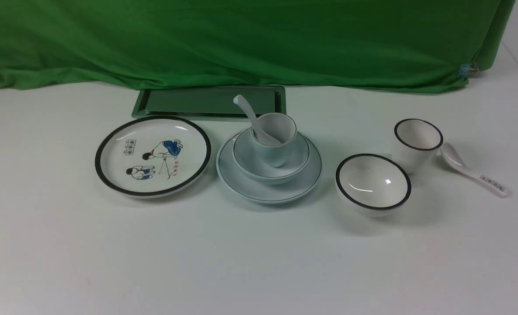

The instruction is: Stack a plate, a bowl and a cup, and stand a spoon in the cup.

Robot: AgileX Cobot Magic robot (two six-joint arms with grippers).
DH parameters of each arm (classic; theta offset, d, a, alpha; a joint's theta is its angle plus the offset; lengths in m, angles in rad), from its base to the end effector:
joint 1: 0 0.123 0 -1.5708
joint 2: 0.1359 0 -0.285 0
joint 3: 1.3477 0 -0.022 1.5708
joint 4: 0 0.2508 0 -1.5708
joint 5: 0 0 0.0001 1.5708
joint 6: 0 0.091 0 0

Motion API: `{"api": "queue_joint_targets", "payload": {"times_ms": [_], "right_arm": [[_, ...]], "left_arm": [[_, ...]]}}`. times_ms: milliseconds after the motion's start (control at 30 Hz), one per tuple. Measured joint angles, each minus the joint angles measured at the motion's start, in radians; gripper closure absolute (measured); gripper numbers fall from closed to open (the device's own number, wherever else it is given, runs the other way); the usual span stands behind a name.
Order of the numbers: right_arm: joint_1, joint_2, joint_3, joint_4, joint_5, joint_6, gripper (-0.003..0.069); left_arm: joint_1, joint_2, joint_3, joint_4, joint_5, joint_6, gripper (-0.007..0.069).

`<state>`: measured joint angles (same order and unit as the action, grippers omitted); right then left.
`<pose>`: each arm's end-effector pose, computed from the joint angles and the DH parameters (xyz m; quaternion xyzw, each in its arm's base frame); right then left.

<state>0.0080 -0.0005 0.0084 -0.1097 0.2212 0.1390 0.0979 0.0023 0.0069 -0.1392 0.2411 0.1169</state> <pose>0.0560 -0.0017 0.1904 0.0169 0.7548 0.0040 0.6557 0.0558 0.0024 0.1891 -0.0335 0.7609 0.0132 0.6479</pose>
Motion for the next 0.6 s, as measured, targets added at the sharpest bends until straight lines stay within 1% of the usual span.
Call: {"api": "queue_joint_targets", "payload": {"times_ms": [600], "right_arm": [[0.000, 0.000, 0.000, 0.000, 0.000, -0.001, 0.0463]], "left_arm": [[0.000, 0.000, 0.000, -0.001, -0.007, 0.006, 0.0656]]}}
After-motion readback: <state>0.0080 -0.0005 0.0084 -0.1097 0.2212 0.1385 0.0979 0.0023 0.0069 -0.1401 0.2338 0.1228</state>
